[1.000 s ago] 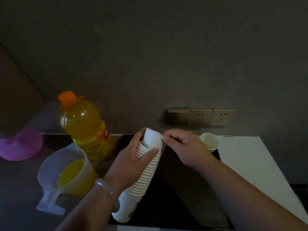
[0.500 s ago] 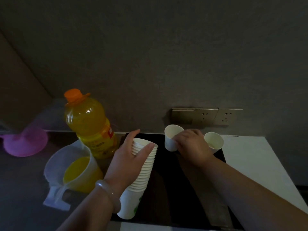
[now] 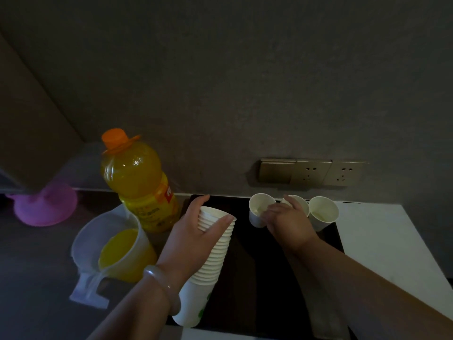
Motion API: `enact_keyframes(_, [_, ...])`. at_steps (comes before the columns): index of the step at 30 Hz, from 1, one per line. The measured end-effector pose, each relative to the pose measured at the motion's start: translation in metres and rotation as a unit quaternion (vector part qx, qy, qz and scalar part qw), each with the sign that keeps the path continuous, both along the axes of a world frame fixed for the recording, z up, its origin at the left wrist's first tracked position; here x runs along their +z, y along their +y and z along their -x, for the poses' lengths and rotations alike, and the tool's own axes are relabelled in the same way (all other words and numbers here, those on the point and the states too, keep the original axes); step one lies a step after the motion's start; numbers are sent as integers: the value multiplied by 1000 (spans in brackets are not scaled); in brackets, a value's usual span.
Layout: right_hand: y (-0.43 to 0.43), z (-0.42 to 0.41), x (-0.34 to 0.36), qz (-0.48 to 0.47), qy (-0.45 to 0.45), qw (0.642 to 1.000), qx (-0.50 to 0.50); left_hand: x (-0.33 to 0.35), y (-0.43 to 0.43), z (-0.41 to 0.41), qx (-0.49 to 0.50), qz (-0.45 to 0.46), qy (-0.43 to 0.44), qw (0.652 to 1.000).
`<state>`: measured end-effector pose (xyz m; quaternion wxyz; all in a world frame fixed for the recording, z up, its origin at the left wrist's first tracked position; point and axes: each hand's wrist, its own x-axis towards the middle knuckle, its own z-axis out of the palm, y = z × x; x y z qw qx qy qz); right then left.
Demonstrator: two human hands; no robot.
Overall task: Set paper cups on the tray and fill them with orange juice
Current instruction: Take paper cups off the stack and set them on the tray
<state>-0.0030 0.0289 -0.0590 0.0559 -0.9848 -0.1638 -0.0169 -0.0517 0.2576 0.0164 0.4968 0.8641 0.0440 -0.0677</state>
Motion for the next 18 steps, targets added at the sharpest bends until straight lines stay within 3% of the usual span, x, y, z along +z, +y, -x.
enact_keyframes(4, [0, 4, 6, -48, -32, 998, 2, 2, -1, -2, -3, -5, 6, 1000])
enact_keyframes(9, [27, 21, 51, -226, -132, 965, -22, -1, 3, -4, -16, -19, 3, 1000])
enact_keyframes(11, [42, 31, 78, -341, -72, 937, -15, -2, 4, -5, -27, -29, 4, 999])
enact_keyframes(13, [56, 38, 97, -393, 32, 919, -1, -3, 4, -5, -39, -45, 8, 998])
enact_keyframes(15, [66, 39, 105, -376, 121, 919, 20, -5, 5, -6, -51, -61, 12, 997])
enact_keyframes(18, [76, 39, 103, -327, 157, 931, 32, -4, 7, -5, -57, -71, 11, 996])
